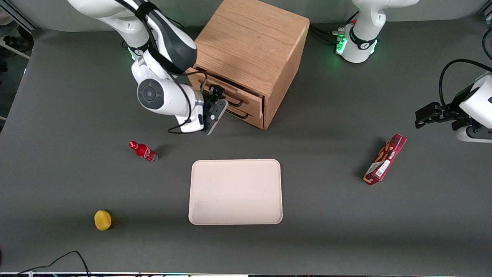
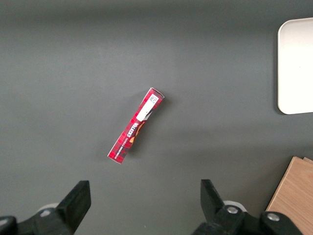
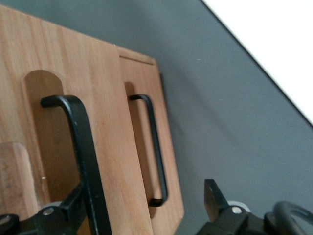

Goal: Open upper drawer
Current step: 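Pull the handle outward with the right gripper, sliding the drawer open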

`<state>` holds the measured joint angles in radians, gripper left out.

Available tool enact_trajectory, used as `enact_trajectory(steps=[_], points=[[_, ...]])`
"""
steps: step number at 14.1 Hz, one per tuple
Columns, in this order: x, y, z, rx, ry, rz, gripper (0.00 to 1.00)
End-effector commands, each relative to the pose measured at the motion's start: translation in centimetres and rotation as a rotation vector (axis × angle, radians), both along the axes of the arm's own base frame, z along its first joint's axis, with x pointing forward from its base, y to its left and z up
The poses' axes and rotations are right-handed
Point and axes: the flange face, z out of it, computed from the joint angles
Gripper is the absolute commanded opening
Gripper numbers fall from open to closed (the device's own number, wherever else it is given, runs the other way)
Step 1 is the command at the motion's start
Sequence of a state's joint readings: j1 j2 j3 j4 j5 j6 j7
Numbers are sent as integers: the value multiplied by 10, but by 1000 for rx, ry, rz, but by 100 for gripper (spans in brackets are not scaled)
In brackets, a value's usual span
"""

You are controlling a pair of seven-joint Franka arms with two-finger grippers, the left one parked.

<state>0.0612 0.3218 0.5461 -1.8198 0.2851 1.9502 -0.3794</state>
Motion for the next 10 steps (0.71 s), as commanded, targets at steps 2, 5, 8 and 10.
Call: enact_trajectory(steps=[2, 5, 8, 10], points=[[42, -18, -3, 13, -32, -13, 100], [69, -35, -4, 24, -32, -26, 100], [98, -63, -6, 27, -31, -28, 100], [115, -77, -13, 33, -32, -24, 100]])
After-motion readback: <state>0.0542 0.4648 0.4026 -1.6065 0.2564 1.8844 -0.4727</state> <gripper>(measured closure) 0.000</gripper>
